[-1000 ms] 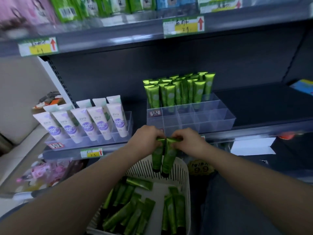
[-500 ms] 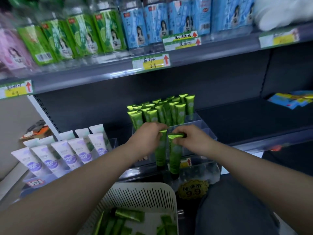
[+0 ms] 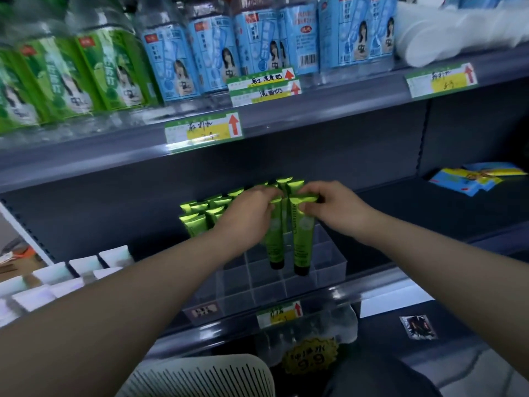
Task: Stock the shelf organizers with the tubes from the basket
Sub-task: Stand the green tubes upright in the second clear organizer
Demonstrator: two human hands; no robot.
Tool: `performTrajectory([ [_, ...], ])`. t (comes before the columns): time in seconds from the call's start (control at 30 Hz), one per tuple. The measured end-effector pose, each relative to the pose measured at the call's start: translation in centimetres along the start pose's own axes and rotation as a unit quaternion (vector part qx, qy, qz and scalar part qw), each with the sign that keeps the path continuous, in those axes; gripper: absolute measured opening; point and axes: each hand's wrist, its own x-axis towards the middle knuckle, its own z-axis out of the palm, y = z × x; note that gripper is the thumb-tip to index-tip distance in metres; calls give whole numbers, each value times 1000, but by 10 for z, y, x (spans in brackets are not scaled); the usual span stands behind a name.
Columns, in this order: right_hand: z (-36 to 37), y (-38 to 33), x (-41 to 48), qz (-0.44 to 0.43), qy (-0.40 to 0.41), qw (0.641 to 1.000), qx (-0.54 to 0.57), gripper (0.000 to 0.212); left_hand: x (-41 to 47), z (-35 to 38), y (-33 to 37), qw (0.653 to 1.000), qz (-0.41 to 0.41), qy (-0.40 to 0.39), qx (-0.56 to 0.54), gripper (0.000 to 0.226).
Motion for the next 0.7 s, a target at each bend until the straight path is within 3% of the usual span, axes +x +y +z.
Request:
performTrajectory([
  [0.4, -24, 33, 51, -26, 14, 999, -16, 18, 78, 29, -9, 999, 31, 17, -9, 36],
  [0.7, -23, 57, 89, -36, 26, 999, -26, 30, 112, 51, -19, 999, 6, 19, -28, 31],
])
